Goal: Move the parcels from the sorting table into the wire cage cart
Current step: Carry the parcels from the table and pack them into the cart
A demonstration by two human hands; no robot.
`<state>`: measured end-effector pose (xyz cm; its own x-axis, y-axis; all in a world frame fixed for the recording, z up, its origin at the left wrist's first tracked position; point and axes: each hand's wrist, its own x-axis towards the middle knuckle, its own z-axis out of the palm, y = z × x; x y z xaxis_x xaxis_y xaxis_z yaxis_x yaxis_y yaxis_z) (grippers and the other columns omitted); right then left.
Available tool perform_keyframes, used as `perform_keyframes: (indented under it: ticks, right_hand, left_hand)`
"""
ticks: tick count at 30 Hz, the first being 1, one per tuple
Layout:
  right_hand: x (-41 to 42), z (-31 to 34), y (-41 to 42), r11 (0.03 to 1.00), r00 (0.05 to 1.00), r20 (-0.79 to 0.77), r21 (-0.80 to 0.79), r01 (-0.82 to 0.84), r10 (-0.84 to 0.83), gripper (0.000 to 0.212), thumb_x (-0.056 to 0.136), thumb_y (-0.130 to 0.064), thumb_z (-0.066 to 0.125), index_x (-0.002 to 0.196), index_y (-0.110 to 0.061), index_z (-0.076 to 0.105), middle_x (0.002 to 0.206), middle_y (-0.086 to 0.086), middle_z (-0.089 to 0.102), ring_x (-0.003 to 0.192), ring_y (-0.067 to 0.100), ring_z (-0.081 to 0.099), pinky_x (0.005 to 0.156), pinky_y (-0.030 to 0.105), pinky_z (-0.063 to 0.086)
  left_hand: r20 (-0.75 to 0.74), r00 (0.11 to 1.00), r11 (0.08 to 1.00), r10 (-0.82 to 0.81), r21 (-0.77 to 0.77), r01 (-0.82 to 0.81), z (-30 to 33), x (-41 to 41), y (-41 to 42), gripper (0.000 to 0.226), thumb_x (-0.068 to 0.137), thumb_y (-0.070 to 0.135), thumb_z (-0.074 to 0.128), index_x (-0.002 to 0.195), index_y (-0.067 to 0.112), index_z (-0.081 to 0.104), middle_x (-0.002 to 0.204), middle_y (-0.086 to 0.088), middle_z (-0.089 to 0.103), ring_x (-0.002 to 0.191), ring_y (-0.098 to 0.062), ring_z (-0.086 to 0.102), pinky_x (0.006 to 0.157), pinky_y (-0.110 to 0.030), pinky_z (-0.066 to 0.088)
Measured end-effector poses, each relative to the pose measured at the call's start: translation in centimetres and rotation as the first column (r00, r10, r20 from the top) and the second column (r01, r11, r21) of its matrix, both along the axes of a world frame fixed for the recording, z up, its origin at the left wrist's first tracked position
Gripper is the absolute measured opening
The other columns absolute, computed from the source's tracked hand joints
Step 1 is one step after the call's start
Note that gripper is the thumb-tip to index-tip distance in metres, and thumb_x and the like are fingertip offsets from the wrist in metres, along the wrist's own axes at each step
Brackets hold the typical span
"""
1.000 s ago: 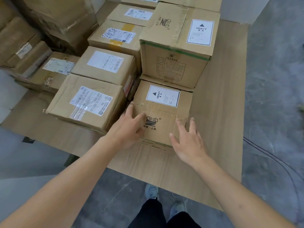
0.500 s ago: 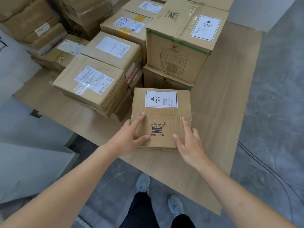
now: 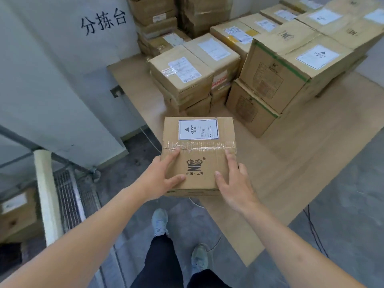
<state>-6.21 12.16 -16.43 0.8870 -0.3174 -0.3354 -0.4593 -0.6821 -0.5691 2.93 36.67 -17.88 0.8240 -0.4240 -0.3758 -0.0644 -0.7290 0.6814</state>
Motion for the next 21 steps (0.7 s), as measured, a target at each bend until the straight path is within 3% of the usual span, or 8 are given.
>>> perform_keyframes:
  ticks: [5,11,17,21]
  right_hand:
    - [1.5,1.2,4.6,0.987,0.987,0.022,-0.006,-0.160,0.160,0.072,0.103,-0.054,0.045,0.161,-0.050,0.001,0.123,-0.005,0.036,0.104,0.021,0.051,0.087,0.039,0.045]
    - [4.4,2.1,12.2,0.947,0.946,0.048,-0.018,-0.321,0.321,0.073,0.102,-0.054,0.046,0.160,-0.051,0.001,0.136,0.000,0.038,0.113,0.025,0.056,0.090,0.043,0.047]
    - [7.0,2.5,21.7,0.897,0.896,0.053,-0.031,-0.441,0.442,0.072,0.103,-0.052,0.047,0.160,-0.049,0.003,0.144,0.003,0.038,0.115,0.028,0.056,0.095,0.046,0.050]
    - [8.6,2.2,28.8,0.863,0.862,0.043,-0.057,-0.502,0.505,0.069,0.102,-0.053,0.045,0.157,-0.049,0.004,0.138,0.004,0.040,0.098,0.026,0.059,0.083,0.044,0.053]
  left_hand:
    - [0.020,0.987,0.987,0.162,-0.013,-0.161,1.4,-2.3,5.5,0.085,0.093,0.054,0.068,0.160,0.051,0.015,0.152,0.004,0.037,0.130,-0.011,0.041,0.106,-0.024,0.032]
    - [0.022,0.936,0.936,0.351,-0.046,-0.350,2.6,-3.8,13.4,0.085,0.092,0.051,0.071,0.159,0.052,0.019,0.142,0.003,0.039,0.123,-0.013,0.045,0.106,-0.023,0.033]
    - [-0.012,0.877,0.876,0.480,-0.050,-0.480,2.4,-4.5,22.8,0.086,0.090,0.056,0.071,0.157,0.057,0.017,0.143,0.003,0.038,0.128,-0.018,0.048,0.114,-0.039,0.042]
    - [-0.017,0.847,0.846,0.531,-0.056,-0.531,2.4,-4.7,29.6,0.086,0.090,0.059,0.069,0.157,0.056,0.016,0.150,0.003,0.037,0.135,-0.019,0.045,0.118,-0.044,0.039]
